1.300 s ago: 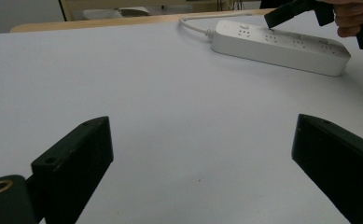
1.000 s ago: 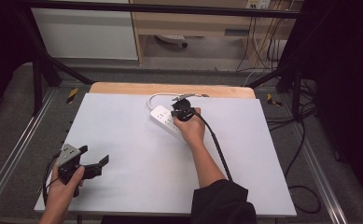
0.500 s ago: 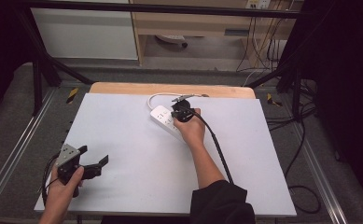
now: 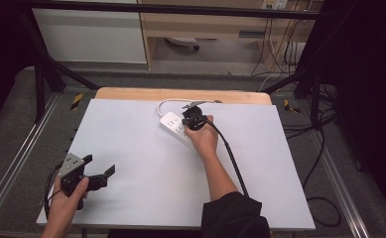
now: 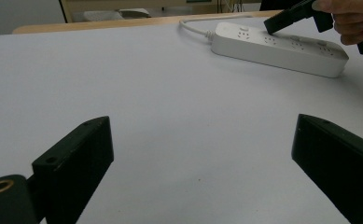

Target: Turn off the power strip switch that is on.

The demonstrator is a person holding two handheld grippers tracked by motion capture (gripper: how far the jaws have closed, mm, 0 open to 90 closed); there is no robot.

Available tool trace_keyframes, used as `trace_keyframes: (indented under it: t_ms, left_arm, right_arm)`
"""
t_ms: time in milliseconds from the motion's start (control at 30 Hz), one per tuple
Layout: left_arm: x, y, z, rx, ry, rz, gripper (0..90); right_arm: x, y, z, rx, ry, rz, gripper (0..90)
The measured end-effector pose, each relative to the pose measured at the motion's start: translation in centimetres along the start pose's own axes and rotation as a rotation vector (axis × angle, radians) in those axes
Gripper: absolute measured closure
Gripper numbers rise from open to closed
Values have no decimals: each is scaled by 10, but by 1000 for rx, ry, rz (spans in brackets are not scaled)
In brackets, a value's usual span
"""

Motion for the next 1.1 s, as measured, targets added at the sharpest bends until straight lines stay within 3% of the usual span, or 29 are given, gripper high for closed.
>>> trace_keyframes:
  t_ms: [600,1100]
  left_arm:
    - [-1,1,-1,2,6,-2,53]
    - [-1,1,-3,6,11,1,53]
  right_arm:
    - [0,0,-1,-17,28,-4,900]
    - [-1,0,-1,-8,19,-2,900]
Point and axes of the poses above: each handheld gripper's, and its own axes: y roughly backward along the jaws, x roughly out of its top, z roughly to its right, the point moved 10 cm from there along -y, roughly forward along the jaws, and after that the axes turned 4 degrees about z, right-handed, at the moved point
